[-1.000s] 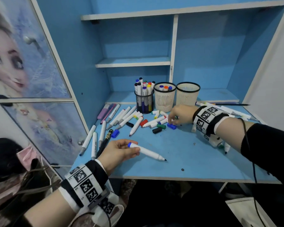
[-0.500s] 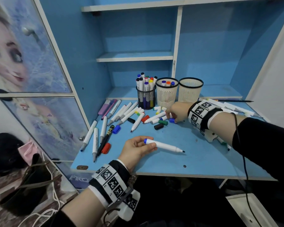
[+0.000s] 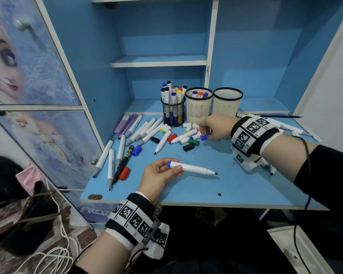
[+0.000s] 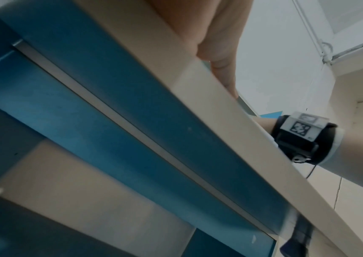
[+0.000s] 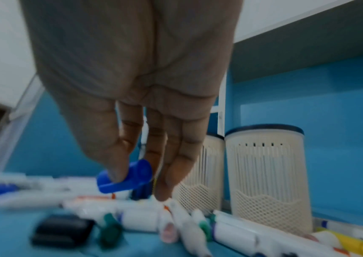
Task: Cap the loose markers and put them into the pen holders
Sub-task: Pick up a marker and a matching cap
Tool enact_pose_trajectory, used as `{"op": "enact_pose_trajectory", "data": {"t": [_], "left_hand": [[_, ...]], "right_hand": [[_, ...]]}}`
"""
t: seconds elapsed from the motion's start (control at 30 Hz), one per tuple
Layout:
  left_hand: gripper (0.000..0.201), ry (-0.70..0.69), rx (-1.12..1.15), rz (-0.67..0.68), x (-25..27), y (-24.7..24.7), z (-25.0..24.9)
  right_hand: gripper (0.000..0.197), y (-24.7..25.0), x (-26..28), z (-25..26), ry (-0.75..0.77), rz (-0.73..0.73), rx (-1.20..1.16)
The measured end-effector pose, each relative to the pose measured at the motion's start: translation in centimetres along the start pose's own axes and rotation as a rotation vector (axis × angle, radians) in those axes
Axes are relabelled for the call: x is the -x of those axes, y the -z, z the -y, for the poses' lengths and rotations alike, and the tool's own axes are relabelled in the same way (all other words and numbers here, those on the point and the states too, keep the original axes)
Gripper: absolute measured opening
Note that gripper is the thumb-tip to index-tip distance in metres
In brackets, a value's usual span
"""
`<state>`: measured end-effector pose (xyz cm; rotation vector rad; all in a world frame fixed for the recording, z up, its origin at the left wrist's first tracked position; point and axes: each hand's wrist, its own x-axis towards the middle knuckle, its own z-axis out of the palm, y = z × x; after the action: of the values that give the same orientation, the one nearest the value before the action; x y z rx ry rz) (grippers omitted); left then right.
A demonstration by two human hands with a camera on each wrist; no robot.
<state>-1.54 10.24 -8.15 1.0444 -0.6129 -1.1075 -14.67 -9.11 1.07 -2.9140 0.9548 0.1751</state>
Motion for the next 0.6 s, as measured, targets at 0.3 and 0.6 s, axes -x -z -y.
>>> {"op": "enact_pose_trajectory", "data": {"t": [0.3,0.6], "left_hand": [[0.017,-0.002,0.010,0.027,-0.2,0.1,0.2],[0.017,-0.004,0.012,0.017,-0.2,0.3,0.2]], "right_hand": [[0.019,0.1,8.8,2.3,-0.095,-0.246,-0.349],[0.023,-5.4,14.3,3.9,-0.258,-0.476,-0.821]]}}
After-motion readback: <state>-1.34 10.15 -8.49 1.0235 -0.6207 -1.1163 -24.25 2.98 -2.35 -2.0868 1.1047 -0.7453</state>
